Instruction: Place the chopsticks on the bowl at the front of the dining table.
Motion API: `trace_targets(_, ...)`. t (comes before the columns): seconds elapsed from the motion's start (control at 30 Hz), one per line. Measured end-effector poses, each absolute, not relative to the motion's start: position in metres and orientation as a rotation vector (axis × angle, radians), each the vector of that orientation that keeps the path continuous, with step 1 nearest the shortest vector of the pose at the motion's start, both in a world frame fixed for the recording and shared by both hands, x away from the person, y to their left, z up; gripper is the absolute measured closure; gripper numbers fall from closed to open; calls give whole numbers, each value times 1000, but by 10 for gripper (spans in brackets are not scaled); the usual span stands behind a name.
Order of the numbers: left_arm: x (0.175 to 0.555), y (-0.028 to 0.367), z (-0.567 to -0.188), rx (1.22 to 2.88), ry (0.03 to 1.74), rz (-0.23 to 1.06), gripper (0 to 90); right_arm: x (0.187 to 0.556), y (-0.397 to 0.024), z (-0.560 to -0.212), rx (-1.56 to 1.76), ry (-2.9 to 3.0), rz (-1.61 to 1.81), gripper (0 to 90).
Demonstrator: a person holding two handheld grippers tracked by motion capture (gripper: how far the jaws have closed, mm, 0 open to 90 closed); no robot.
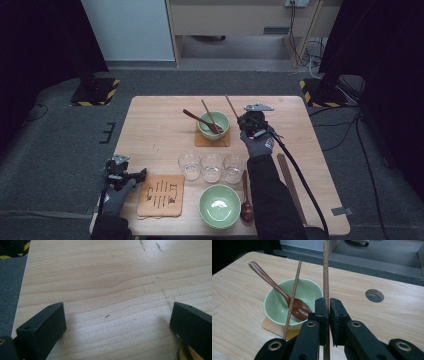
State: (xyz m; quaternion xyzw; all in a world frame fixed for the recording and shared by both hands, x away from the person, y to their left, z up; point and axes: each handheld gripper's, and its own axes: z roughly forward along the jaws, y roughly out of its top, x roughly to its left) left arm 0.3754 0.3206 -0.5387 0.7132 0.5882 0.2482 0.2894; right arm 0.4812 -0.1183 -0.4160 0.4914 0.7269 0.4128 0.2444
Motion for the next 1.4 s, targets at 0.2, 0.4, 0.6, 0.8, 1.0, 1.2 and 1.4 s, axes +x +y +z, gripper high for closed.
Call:
trace_targets(0.2,375,321,-539,1903,1570,663,0,492,-108,-417,1337,1982,1122,852)
trace_targets(0.4,375,321,-539,1903,1570,663,0,501,-96,-418,1329,1995,1104,852)
trace_targets(0.6,375,321,-539,1903,1570,662,0,514,-88,-416,1354,2004,1145,852)
trace_targets(0.8,375,321,-539,1903,1570,662,0,523,-89,-415,1394,1986,1182,852)
trace_targets(1.0,375,321,-539,1903,1570,662,0,528,-84,-410,1389,1982,1202,852)
trace_targets(1.2,375,321,-539,1903,1570,662,0,533,-77,-405,1390,1971,1228,852)
trace_targets(1.4,375,321,-539,1903,1570,662,0,538,-70,-412,1393,1980,1218,852)
